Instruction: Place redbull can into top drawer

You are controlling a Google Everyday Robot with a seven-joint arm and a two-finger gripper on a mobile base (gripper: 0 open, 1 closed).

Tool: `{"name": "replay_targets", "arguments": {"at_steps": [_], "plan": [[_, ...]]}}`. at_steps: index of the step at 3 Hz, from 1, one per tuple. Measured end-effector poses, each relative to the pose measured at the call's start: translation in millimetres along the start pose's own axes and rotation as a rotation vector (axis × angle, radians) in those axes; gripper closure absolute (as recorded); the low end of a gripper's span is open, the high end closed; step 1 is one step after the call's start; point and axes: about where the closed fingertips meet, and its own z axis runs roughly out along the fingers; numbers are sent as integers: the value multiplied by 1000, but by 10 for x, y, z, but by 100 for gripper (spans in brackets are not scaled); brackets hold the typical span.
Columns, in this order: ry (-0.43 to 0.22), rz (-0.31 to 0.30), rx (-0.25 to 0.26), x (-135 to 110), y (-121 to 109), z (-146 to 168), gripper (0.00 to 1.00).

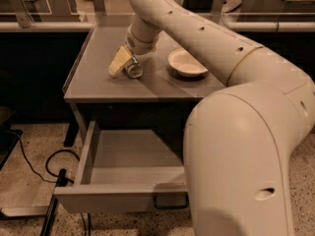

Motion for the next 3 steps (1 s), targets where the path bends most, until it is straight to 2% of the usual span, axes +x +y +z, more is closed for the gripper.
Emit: {"name": "replay_targets", "arguments": {"at_steps": [1,3], "plan": [[1,1,1,1,-4,4,17],[1,1,1,2,-4,5,64]]}}
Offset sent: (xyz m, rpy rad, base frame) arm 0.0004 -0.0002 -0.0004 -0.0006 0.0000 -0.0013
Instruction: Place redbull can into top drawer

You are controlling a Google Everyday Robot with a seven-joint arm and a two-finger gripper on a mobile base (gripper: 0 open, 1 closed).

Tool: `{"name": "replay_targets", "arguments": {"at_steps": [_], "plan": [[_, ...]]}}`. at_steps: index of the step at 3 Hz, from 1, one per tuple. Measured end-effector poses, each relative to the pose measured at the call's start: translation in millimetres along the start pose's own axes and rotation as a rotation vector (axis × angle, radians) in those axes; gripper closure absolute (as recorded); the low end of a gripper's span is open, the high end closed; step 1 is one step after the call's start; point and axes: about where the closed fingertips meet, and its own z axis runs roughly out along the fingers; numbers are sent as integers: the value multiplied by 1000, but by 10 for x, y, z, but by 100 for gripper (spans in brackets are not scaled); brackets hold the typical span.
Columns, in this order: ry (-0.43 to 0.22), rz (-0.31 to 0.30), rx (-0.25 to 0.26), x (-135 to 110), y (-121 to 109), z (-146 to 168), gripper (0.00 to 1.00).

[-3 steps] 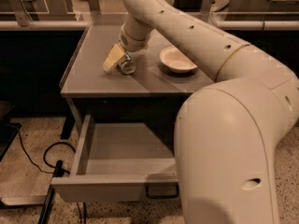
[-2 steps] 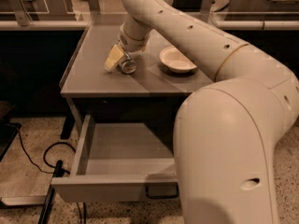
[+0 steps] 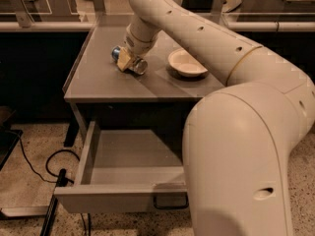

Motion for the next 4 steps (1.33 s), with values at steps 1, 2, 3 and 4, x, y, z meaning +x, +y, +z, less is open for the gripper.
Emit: {"name": "replay_targets", "arguments": {"at_steps": [1,2,3,4], "plan": [[0,0,0,0,0,1,87],[0,0,0,0,1,2,100],[1,0,0,-8,3,-14,100],[18,-13,-13,53,81,-50,100]]}}
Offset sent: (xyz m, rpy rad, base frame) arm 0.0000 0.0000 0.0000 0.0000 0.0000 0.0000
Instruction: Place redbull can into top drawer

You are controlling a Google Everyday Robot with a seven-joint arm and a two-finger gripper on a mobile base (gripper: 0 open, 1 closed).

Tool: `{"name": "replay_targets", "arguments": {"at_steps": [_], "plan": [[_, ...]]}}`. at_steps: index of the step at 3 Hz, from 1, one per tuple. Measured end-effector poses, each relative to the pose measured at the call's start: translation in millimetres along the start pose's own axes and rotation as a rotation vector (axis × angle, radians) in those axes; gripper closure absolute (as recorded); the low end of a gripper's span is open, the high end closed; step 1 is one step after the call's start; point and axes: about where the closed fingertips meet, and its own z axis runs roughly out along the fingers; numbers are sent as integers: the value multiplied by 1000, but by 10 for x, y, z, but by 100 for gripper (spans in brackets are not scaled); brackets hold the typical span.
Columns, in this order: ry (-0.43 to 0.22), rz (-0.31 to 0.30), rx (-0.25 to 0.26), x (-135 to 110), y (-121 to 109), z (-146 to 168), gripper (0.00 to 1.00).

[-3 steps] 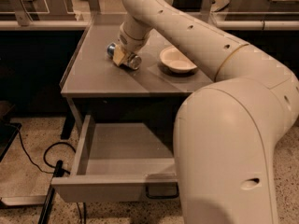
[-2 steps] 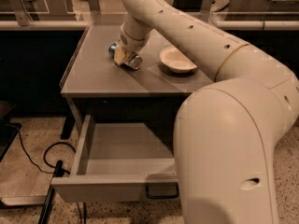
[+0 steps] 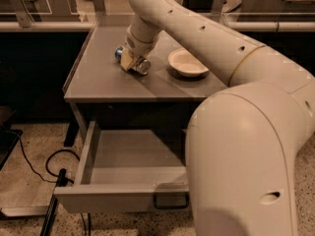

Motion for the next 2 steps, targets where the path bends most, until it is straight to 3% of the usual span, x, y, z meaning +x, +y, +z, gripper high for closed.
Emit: {"name": "replay_targets", "arguments": {"at_steps": [2], "plan": [[-12,-21,-62,289,361,-319,100]]}}
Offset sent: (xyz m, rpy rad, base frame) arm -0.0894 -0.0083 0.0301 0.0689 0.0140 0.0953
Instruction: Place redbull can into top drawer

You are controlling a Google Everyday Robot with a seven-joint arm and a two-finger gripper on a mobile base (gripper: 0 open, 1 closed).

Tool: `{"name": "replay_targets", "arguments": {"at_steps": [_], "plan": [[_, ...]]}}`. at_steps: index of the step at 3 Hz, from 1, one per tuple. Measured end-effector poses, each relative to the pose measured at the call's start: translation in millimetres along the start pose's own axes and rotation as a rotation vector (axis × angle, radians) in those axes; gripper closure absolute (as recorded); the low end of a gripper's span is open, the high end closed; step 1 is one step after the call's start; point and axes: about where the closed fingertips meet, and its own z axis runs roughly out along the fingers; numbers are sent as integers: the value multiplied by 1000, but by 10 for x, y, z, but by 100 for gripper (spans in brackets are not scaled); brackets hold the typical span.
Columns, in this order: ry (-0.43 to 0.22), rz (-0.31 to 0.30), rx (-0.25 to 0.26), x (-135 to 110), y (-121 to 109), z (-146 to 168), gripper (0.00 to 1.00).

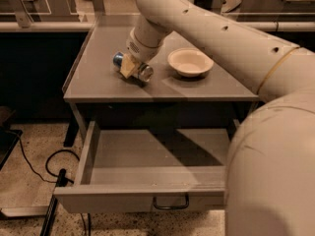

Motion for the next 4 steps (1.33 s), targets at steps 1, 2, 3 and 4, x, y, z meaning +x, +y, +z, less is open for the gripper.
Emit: {"name": "replay_targets", "arguments": {"at_steps": [1,2,3,4], "plan": [[-41,-23,-25,67,172,-242,100],[-41,-23,-25,73,176,-252,100],[-41,-8,-25,123,208,-290,100],[-30,35,-20,288,472,-501,100]]}}
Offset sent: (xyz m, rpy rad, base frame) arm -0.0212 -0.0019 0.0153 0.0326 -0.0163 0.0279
